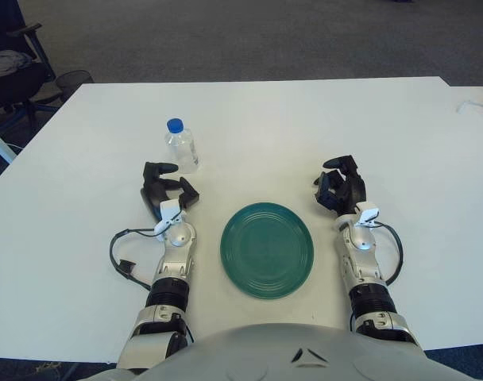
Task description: Put the bottle into the plate.
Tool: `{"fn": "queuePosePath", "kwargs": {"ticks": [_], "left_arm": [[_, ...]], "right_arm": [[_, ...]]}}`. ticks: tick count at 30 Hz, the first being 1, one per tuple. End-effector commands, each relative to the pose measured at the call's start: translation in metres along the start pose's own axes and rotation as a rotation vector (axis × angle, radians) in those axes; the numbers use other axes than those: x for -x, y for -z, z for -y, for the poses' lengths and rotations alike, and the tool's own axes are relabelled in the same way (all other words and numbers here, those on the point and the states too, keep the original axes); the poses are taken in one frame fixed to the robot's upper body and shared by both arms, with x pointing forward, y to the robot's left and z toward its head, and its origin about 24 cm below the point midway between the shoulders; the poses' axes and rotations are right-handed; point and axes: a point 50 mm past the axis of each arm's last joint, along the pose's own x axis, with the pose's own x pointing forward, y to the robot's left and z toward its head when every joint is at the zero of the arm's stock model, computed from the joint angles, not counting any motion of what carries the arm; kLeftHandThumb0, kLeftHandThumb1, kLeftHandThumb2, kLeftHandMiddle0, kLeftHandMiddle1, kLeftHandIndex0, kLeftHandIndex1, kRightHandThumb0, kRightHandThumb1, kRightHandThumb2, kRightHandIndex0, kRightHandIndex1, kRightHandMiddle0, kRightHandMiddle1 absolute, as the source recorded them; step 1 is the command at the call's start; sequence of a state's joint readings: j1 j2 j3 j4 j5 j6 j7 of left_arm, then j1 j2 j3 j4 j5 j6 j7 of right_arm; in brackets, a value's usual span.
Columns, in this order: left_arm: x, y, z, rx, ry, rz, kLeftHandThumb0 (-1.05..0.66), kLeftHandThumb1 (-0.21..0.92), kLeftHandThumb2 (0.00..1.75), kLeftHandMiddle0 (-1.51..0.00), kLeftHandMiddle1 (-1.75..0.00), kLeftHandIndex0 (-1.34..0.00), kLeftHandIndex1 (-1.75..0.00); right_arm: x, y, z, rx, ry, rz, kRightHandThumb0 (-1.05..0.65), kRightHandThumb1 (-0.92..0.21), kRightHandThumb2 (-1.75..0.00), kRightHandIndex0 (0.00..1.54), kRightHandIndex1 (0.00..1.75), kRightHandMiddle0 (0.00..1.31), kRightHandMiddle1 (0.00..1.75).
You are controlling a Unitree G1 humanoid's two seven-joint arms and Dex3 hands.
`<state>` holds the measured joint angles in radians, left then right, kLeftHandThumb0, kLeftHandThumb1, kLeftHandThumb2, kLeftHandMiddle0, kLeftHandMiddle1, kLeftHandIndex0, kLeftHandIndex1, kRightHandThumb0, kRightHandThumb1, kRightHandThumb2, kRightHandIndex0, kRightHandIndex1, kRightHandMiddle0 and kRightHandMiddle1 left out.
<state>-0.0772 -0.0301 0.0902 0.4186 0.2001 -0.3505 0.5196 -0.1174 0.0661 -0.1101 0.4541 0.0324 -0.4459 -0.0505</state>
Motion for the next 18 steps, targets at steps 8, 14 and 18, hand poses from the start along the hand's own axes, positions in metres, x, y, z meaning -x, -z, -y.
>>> {"fn": "queuePosePath", "kwargs": {"ticks": [8,14,18], "left_arm": [[0.012,0.021,-0.015,-0.106,0.101,-0.074,-1.04,0.82,0.24,0.00,-0.58,0.00,-0.66],[0.010,0.022,-0.014,-0.104,0.108,-0.085,-1.05,0.89,0.17,0.00,-0.14,0.00,-0.19],[0.010,0.023,-0.014,-0.096,0.088,-0.086,-1.05,0.90,0.16,0.00,-0.04,0.00,-0.06]], "right_arm": [[0.010,0.018,0.005,-0.010,0.019,-0.095,0.00,-0.50,-1.11,0.48,1.72,0.25,1.75],[0.009,0.018,0.005,-0.019,0.020,-0.090,0.00,-0.50,-1.11,0.48,1.72,0.25,1.75],[0.009,0.018,0.005,-0.017,0.020,-0.088,0.00,-0.50,-1.11,0.49,1.72,0.25,1.75]]}}
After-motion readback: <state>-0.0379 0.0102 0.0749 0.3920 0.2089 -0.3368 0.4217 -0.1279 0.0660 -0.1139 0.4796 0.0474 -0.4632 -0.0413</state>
